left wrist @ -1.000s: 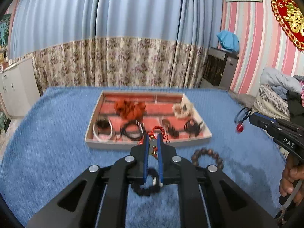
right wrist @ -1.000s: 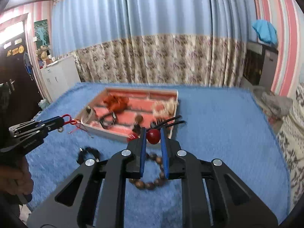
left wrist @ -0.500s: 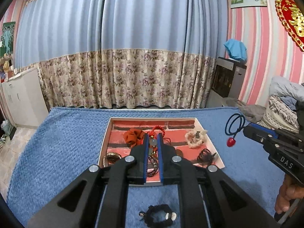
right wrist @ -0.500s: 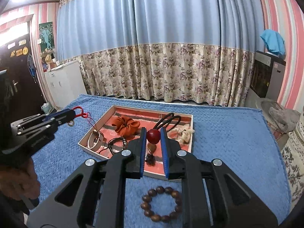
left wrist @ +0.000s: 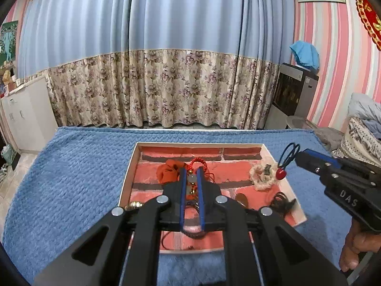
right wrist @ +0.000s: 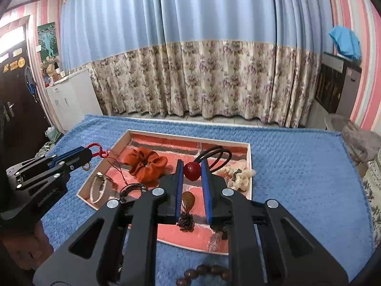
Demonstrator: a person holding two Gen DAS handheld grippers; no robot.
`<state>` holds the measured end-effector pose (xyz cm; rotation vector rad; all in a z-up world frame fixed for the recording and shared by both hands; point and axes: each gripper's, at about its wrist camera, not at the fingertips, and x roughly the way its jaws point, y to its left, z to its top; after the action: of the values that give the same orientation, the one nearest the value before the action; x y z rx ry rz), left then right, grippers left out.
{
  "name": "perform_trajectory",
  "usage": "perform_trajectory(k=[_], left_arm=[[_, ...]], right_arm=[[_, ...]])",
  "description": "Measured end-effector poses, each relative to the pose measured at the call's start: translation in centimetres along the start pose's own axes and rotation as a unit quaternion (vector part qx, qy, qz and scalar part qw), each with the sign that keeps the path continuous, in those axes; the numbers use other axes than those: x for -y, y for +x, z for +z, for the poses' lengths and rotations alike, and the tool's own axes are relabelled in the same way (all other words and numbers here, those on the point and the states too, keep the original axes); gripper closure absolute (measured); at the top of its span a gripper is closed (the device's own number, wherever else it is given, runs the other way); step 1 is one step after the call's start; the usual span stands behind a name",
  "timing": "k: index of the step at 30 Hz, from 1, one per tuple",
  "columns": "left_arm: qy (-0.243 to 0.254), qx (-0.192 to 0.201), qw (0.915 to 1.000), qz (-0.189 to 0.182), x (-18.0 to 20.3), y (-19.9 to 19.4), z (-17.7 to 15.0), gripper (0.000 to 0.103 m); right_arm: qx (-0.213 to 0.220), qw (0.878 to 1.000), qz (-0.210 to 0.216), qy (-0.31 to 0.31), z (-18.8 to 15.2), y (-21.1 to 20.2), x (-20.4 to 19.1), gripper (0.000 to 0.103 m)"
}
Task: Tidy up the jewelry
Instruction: 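Carry the scrunchie with the left tool while the right tool carries the hair ties to the tray, then open both tools to release the items in the tray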
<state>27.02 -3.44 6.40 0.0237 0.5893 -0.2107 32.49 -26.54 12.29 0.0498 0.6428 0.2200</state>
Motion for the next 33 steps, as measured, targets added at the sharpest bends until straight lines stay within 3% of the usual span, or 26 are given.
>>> perform_trajectory(k=[11, 19, 20, 21, 23, 25, 27, 32, 33], left_arm=[[-0.004, -0.059, 0.9982, -0.008, -0.8, 7.1, -1.3, 0.094], [0.004, -0.146, 0.9891, -0.016, -0.4, 11.6, -3.8, 0.094], [0.009, -0.147, 0.9891, -0.009, -0.3, 11.7, -4.0, 0.093], [0.011, -0.148, 0.9889, -0.004, -0.3, 11.7, -4.1, 0.092], [0.006, -0.152, 0.9884, -0.001, -0.4, 11.6, -4.1, 0.084], [0.005, -0.149, 0.9888, -0.001, -0.5, 10.8, -4.0, 0.044], [0.009, -0.136, 0.9906, -0.01, -0.6, 9.3, -3.8, 0.044], [0.004, -0.107, 0.9942, -0.011, -1.5, 4.7, -3.7, 0.044], [0.011, -0.095, 0.9954, 0.004, -1.9, 3.3, -3.8, 0.044]], right_arm=[[-0.067, 0.998, 0.016, 0.009, -1.2, 7.3, 0.5, 0.088], [-0.131, 0.991, 0.002, 0.012, -3.0, 10.7, 1.0, 0.087], [-0.135, 0.991, -0.002, 0.013, -3.3, 10.7, 1.1, 0.084], [-0.134, 0.991, -0.004, 0.012, -3.5, 10.6, 1.1, 0.074], [-0.135, 0.991, 0.0, 0.009, -3.7, 10.2, 1.0, 0.07], [-0.124, 0.992, -0.001, 0.005, -3.8, 9.0, 1.1, 0.062], [-0.107, 0.994, 0.002, 0.007, -3.7, 7.2, 1.6, 0.053], [-0.066, 0.997, -0.028, 0.021, -4.1, 1.8, 4.5, 0.052], [-0.06, 0.997, -0.035, 0.019, -4.4, 0.6, 5.1, 0.051]])
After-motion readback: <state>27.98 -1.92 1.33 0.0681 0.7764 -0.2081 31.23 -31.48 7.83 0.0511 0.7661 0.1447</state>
